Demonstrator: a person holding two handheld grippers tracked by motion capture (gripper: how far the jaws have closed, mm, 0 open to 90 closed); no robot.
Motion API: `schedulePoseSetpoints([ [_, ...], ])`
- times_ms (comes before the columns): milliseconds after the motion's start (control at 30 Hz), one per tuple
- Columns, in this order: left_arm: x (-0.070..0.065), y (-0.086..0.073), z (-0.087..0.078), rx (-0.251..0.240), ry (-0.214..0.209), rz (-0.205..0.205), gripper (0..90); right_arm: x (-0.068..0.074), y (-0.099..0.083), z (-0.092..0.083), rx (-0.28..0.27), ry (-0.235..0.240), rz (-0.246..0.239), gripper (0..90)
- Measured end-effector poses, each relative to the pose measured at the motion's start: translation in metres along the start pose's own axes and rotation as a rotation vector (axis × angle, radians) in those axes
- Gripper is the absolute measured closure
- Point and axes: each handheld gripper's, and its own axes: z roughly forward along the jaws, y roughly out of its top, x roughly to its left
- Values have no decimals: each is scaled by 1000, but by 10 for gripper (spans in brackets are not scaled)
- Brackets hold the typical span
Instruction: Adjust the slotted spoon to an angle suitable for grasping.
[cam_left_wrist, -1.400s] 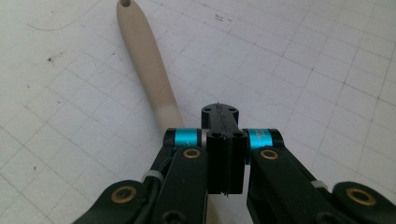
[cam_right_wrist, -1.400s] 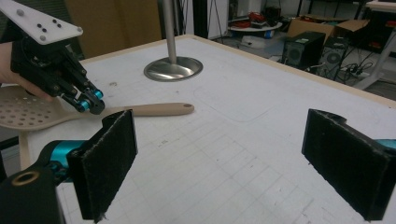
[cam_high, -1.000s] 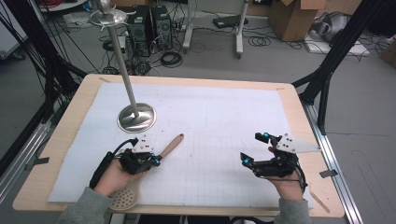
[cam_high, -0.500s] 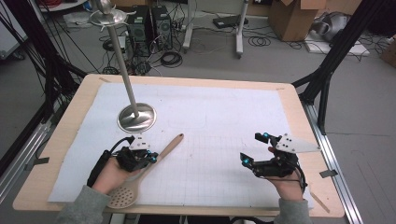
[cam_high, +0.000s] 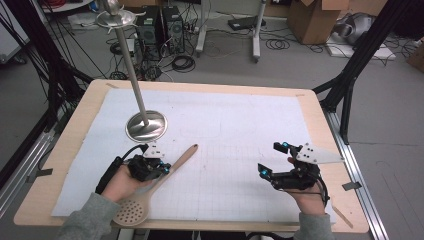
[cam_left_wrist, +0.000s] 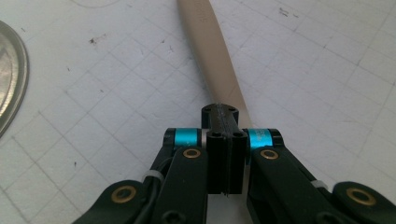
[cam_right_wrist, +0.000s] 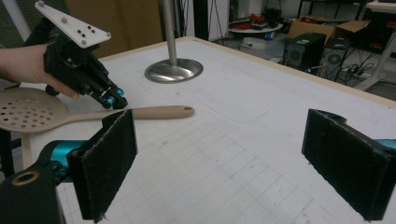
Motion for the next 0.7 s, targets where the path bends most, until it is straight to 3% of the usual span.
schedulePoseSetpoints([
  [133, -1, 1, 5, -3, -39, 5, 895, -1, 0, 0, -4, 0, 0, 94],
  [367, -9, 7, 10, 30, -100, 82, 896, -1, 0, -3, -11, -4, 2, 94],
  [533, -16, 13, 12, 57, -119, 123, 895, -1, 0, -3, -10, -4, 0, 94],
  [700, -22, 15, 15, 55, -145, 136, 895, -1, 0, -2, -11, -2, -2, 94],
])
